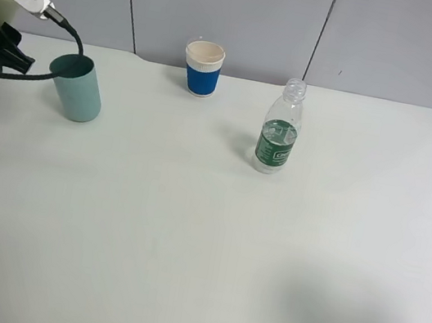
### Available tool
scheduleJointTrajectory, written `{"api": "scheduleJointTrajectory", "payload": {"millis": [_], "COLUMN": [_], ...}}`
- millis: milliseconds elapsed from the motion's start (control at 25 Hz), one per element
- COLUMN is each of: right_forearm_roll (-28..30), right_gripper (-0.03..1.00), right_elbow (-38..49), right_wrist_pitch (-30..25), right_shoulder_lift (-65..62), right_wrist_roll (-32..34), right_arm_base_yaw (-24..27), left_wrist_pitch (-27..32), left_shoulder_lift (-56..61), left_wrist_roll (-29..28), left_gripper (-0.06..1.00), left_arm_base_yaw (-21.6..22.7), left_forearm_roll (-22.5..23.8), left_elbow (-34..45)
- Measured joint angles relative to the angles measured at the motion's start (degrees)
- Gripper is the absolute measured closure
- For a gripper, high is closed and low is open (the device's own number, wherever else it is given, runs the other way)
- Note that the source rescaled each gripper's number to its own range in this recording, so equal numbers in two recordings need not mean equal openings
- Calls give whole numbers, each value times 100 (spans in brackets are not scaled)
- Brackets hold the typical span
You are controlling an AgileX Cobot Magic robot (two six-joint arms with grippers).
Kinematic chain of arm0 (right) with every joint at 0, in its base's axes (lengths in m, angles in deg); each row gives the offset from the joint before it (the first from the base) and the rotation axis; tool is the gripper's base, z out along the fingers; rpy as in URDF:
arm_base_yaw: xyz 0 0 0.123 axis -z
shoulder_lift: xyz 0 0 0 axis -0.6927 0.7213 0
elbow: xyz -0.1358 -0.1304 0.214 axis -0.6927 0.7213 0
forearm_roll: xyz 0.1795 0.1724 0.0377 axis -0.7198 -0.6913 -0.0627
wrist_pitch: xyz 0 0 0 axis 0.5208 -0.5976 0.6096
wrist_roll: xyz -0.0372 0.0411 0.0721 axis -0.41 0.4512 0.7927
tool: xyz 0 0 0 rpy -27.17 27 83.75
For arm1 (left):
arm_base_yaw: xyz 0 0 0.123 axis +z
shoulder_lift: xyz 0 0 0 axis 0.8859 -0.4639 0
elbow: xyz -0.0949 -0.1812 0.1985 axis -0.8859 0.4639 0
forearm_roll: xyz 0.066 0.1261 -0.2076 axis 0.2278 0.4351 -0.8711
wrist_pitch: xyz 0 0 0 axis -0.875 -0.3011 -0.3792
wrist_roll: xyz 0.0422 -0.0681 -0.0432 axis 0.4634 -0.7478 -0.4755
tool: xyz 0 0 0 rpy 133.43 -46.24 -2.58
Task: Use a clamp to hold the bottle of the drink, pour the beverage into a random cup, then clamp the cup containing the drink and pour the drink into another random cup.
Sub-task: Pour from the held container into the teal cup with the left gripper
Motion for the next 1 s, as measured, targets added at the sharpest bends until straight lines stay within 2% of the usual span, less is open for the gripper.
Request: {"api": "scheduleJointTrajectory", "payload": {"millis": [520,1000], "right_forearm_roll": [0,0], "right_gripper": [-3,-3], "right_elbow": [0,0], "right_wrist_pitch": [0,0], "right_shoulder_lift": [0,0], "right_wrist_roll": [0,0], "right_arm_base_yaw": [0,0], "left_wrist_pitch": [45,46], "left_shoulder_lift": [-875,-1161], "left_wrist_roll": [995,1692], "left_gripper": [92,92], "left_arm_base_yaw": [0,0], "left_forearm_roll": [27,94], "left_elbow": [-590,-614]}}
